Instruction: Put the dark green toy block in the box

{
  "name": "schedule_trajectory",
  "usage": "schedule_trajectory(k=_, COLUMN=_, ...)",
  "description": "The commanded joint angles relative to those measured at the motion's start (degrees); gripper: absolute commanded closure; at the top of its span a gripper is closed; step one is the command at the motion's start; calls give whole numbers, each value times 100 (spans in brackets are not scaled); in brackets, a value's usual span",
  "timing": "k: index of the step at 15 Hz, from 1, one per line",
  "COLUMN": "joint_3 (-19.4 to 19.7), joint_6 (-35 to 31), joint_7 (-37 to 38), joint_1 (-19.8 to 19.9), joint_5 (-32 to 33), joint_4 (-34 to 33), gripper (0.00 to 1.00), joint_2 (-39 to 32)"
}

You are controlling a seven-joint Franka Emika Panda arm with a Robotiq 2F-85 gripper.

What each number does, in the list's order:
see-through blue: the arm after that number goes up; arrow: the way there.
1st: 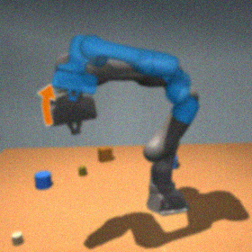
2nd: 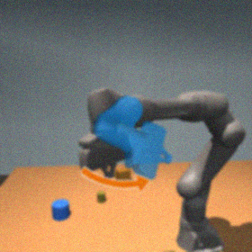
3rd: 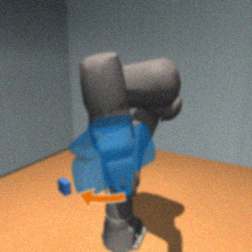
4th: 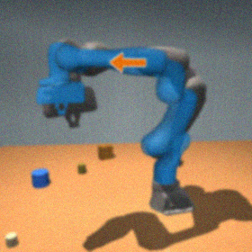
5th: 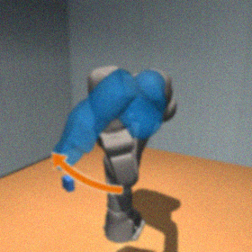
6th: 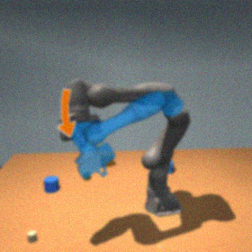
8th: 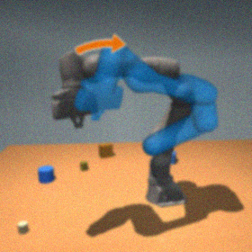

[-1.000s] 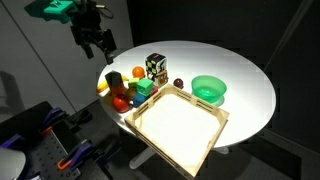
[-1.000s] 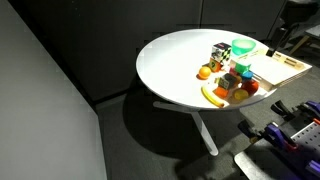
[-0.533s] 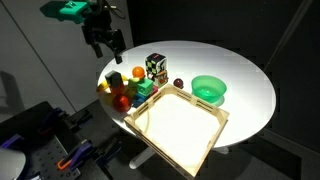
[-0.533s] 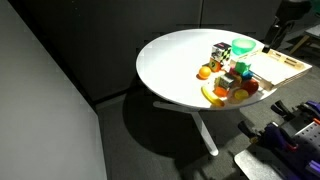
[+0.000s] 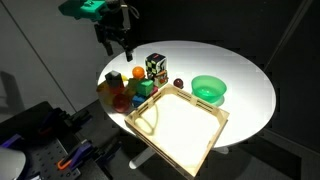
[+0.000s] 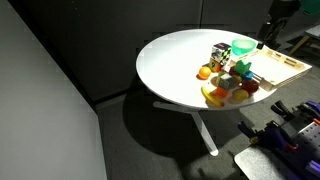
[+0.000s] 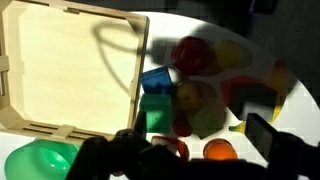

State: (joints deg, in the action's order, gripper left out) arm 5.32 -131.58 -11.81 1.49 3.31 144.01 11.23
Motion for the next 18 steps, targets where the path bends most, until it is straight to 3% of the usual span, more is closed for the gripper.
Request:
schedule_trajectory(k=1, joint_3=28, joint_6=43, joint_7=-183, joint_1=85, joint_5=50, joint_4=-409, gripper=0, joint_2=-350)
schedule_trajectory(k=9, joint_3=104, joint_6=48, joint_7=-337, joint_1=207, joint_5=34, joint_4=-951, gripper=0, joint_2=-994)
schedule_trajectory(k=18, joint_3=69, joint_6=-9, joint_7=-461, joint_1=311, joint_5=20, joint_4=-1093, gripper=0, joint_2=-1561)
